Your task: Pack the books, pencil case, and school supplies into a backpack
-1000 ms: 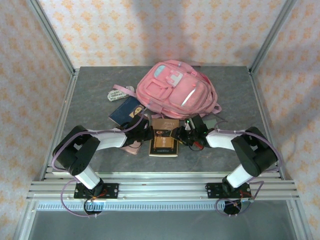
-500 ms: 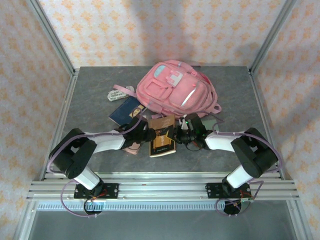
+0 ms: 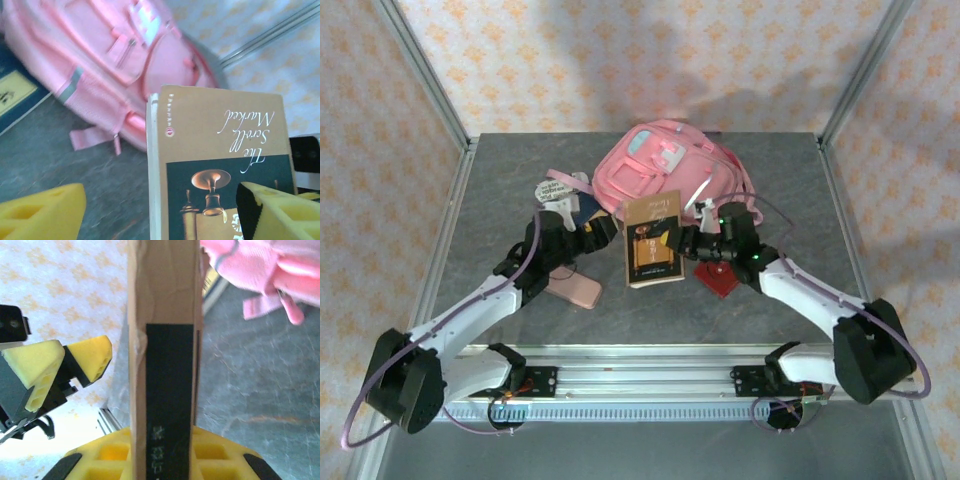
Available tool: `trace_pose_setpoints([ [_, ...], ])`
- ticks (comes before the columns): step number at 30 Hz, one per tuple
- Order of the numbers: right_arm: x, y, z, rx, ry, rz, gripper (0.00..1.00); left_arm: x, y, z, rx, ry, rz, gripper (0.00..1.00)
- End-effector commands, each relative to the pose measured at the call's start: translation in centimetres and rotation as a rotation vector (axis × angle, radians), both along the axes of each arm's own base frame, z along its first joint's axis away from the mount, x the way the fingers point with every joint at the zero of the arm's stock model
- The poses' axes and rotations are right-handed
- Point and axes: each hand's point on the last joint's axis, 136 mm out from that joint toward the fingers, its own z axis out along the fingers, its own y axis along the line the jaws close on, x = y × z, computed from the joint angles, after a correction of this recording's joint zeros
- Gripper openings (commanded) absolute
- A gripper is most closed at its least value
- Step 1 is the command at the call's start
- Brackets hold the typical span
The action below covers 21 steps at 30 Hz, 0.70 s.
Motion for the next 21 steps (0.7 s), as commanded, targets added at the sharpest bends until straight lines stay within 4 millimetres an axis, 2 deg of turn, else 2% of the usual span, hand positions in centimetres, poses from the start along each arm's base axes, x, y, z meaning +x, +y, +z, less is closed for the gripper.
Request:
trace_pose_setpoints([
  [1, -0.8, 0.8, 6.0, 0.085, -0.162, 0.107, 0.0, -0.7, -1.3, 3.5, -0.105, -0.105, -0.117, 0.8],
  [3, -1.2, 1.1, 7.2, 0.117, -0.181, 0.147, 0.0, -1.2, -1.8, 5.0, -0.17, -0.148, -0.174, 0.81],
  [4, -1.9, 1.1, 8.8, 0.149, -0.217, 0.172, 0.0, -1.4, -2.1, 5.5, -0.199, -0.167, -0.201, 0.82],
  [6, -2.8, 1.4, 10.3, 0.194, -0.247, 0.215, 0.0, -1.8, -2.6, 6.2, -0.23, -0.183, -0.239, 0.95],
  [11, -5.0, 1.6, 13.4, 0.284, -0.312, 0.316, 0.0, -2.1, -3.0, 6.3, -0.25, -0.19, -0.273, 0.96],
  [14, -6.3, 1.5, 14.8, 0.339, -0.337, 0.372, 0.0, -2.8, -3.6, 7.1, -0.314, -0.212, -0.327, 0.95],
  [18, -7.4, 1.5, 15.2, 0.371, -0.341, 0.429, 0.0, -3.7, -4.1, 8.9, -0.383, -0.261, -0.389, 0.95],
  [21, -8.0, 1.5, 15.7, 0.388, -0.352, 0.452, 0.0, -3.9, -4.3, 9.2, -0.386, -0.266, -0.408, 0.95],
])
